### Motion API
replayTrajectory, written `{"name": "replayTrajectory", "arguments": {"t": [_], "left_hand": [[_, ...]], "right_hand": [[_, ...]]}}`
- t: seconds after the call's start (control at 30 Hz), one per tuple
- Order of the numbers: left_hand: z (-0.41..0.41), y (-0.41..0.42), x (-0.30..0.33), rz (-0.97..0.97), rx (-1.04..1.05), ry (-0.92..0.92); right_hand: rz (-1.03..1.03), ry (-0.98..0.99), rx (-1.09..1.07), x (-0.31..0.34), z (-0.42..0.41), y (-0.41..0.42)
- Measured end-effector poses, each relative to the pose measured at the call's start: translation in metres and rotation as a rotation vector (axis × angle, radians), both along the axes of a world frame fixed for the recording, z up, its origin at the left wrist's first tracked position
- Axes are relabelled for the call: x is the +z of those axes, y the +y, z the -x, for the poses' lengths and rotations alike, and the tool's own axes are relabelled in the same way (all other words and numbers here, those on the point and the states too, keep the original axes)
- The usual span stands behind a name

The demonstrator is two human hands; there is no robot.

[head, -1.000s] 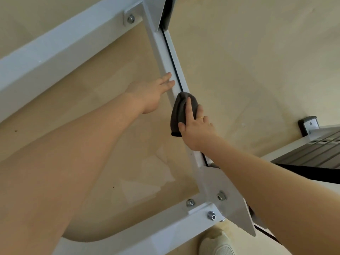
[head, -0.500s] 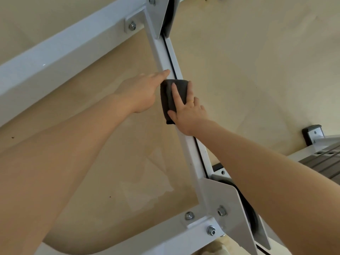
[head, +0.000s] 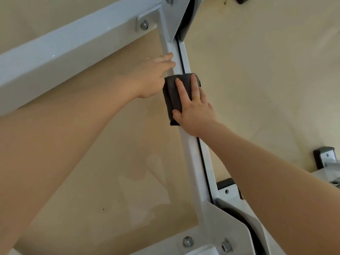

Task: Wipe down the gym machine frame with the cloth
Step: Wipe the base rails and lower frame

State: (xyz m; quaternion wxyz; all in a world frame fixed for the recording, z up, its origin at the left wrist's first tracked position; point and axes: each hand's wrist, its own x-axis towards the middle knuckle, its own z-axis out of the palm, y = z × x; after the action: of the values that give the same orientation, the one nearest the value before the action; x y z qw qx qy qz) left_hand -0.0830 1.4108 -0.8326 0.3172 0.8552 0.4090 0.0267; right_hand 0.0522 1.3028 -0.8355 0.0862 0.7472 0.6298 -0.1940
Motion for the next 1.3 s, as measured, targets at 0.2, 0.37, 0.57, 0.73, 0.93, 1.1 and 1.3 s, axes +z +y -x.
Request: {"name": "replayTrajectory", "arguments": {"t": [0.2,0.37,0.57,0.73,0.93,1.1,1.3], "left_hand": [[-0.006,0.027,0.006,0.013,0.09,-0.076],[0.002,0.013,0.003,-0.013,0.13,-0.124],[0.007,-0.013,0.006,-0.009,0.154,-0.132],[0.02,-0.042,0.003,0.033,0.066,-0.079],[0.016,-0.085,-0.006,-0.041,-0.103,-0.06],[0.006,-0.099,-0.008,-0.043,-0.176,0.054],[0.001,-0.098,0.001,-0.042,-0.133,0.112]], "right_hand": [[-0.037,0.013,-0.033,-0.003,0.001,0.051],[-0.083,0.092,-0.057,-0.006,-0.004,0.087],[-0.044,0.098,-0.063,0.001,-0.001,0.086],[0.139,0.128,0.013,0.018,-0.004,0.025],[0.492,0.239,0.022,0.029,-0.02,-0.069],[0.425,0.363,-0.031,0.031,-0.029,-0.088],[0.187,0.352,-0.009,0.025,-0.025,-0.082]]}}
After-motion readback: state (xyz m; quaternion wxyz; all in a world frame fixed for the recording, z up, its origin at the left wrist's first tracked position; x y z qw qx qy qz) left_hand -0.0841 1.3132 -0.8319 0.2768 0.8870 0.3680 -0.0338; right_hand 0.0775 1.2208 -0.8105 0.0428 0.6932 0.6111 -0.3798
